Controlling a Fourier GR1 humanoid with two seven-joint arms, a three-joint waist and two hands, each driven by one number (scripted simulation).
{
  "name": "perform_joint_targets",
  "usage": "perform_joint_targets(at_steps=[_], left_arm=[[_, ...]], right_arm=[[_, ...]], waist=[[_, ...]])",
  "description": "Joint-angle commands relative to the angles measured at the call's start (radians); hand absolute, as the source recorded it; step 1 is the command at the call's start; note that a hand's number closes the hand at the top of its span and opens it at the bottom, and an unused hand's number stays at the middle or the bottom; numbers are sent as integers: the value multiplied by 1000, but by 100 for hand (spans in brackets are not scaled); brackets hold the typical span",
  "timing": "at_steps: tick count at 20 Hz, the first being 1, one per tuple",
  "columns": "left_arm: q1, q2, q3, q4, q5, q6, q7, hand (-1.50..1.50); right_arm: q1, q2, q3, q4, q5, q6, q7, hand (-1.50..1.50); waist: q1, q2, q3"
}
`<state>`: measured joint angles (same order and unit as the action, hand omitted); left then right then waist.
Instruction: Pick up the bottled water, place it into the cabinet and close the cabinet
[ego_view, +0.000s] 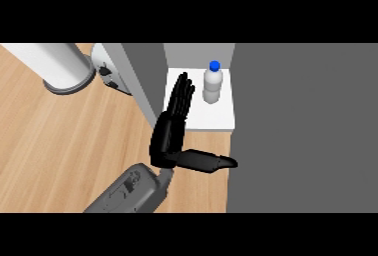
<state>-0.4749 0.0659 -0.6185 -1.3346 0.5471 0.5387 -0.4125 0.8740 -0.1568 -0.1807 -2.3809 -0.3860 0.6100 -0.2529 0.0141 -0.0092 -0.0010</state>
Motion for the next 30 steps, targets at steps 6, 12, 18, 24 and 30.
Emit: perform_joint_targets(at_steps=[6, 12, 18, 24, 30], left_arm=[[177, 96, -33, -225, -25, 12, 29, -150], [387, 228, -33, -387, -2, -47, -13, -150], [511, 270, -39, -485, -23, -23, -50, -150], [573, 337, 5, -567, 2, -56, -57, -150], [633, 390, 79, -613, 57, -97, -63, -150]], right_arm=[[-5, -134, 109, -187, 15, 84, 151, 150], [22, -108, 298, -253, 121, 72, 218, 150], [1, -115, 434, -258, 204, 85, 246, 150], [-85, -73, 606, -262, 308, 25, 326, 150], [-180, -18, 800, -255, 437, -33, 408, 150]], waist=[[0, 8, -1], [-3, 4, -3], [-10, 0, -3], [-2, -1, -6], [-2, 1, -6]])
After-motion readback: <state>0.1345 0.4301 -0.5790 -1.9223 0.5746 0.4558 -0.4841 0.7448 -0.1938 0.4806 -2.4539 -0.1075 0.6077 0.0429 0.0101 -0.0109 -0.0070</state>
